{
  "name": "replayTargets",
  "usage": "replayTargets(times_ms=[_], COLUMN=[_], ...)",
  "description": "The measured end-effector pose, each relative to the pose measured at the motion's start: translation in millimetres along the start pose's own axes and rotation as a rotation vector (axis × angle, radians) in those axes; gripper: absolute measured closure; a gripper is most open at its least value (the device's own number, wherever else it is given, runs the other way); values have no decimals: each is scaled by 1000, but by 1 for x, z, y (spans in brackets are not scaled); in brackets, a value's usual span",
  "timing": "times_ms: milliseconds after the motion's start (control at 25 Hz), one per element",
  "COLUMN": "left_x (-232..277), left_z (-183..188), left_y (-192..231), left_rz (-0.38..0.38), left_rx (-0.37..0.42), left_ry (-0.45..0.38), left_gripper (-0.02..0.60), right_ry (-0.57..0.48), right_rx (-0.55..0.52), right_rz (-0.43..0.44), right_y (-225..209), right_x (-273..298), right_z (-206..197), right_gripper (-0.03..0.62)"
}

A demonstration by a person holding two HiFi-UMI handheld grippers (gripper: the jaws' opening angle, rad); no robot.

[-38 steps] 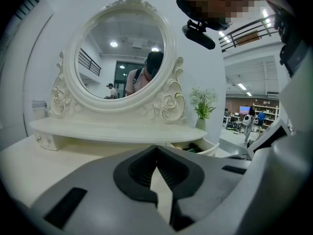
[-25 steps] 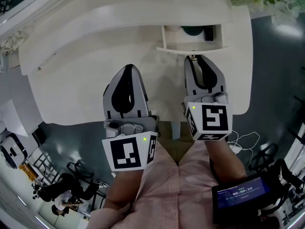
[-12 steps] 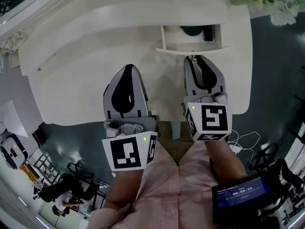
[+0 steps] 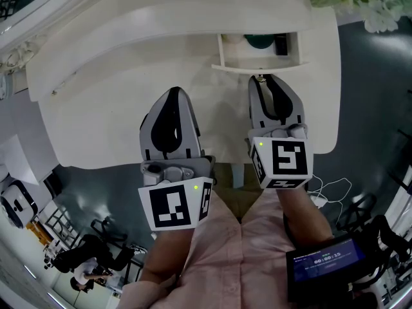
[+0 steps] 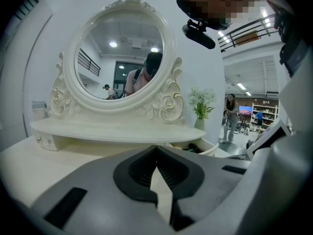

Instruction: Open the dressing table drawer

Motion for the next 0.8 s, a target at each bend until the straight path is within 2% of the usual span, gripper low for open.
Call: replayTargets(times_ms=[400, 800], left_x=[0, -9], left_z=[15, 58], left_y=[-4, -16], left_rz=[-17, -76], left_rx=[16, 44], left_ry=[-44, -142], left_gripper=[560, 560], right_ry=[11, -121], right_rx=[-16, -33], right_rz=[16, -27], right_y=[-2, 0], right_x=[-8, -48], right_z=[4, 53], right_gripper=[487, 487])
Point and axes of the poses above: the fingertips, and each gripper's own axes: x forward along the fingers, y to its left, z out of its top, the point moved 9 cm from there along -x, backward along the fingers, and after that the axes turned 3 degrees about -x, right-handed, at the moved point
